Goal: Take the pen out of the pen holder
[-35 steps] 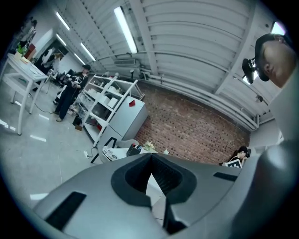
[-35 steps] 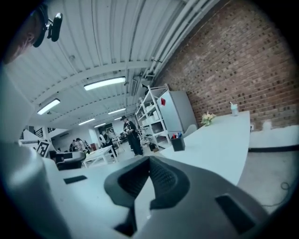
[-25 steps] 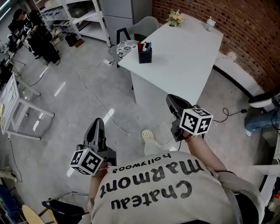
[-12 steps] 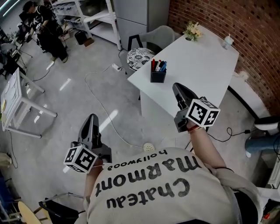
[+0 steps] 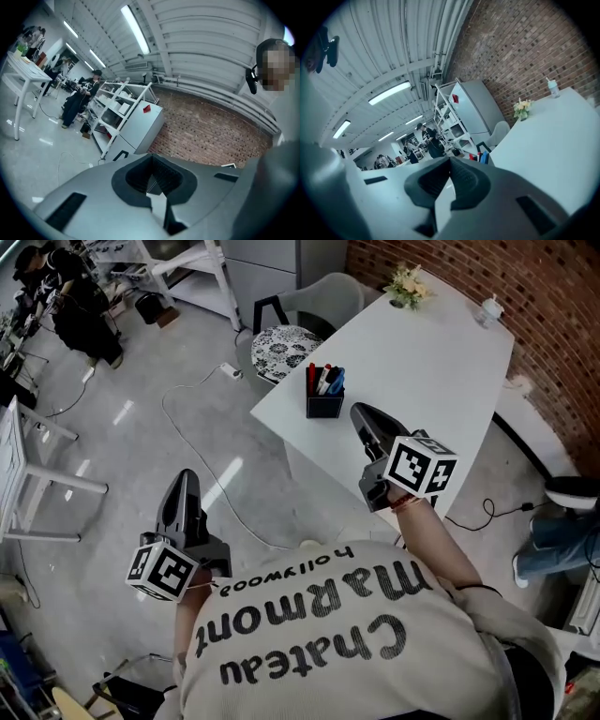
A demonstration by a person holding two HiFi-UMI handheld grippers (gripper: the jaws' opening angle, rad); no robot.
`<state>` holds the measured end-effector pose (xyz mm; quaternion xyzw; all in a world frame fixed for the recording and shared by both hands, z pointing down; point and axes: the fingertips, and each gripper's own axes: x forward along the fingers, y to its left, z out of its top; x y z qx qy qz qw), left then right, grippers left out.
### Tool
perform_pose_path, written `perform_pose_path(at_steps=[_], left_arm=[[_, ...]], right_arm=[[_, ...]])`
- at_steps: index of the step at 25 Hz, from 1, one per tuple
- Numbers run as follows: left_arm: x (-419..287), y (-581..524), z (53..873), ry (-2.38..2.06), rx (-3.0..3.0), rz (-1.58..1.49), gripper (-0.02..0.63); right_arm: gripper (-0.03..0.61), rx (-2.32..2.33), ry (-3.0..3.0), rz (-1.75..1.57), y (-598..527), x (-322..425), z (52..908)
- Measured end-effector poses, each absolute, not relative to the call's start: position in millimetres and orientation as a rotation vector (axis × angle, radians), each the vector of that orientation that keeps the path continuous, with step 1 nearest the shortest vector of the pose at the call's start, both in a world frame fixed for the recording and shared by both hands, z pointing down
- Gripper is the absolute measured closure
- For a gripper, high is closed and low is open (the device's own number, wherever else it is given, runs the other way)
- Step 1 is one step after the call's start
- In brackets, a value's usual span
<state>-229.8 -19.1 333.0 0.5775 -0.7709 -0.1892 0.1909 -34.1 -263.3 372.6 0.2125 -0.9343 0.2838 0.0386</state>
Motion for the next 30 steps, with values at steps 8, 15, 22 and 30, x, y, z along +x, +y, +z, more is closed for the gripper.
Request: perform_pose_path(at_steps=[8,15,22,30], left_arm=[[-249,-53,358,-2.091,1.597,-0.502,0.614],[-279,-101,366,-1.977,1.683,-0.444,0.614],[-328,-138,363,-1.9,1.743,-0.438,0.614],[-360,-166,370,-1.812,1.791,-0.437,0.614]], right_arm=[[0.575,0.713,-2.79,0.928,-294,-42,401],[0.575,0.842,-2.75,0.953,-320,-58,410],[0.514,0.951,-2.754,0.662,-352,-81,384],[0.509,1.007,-2.699,0.641,-364,-112,387]])
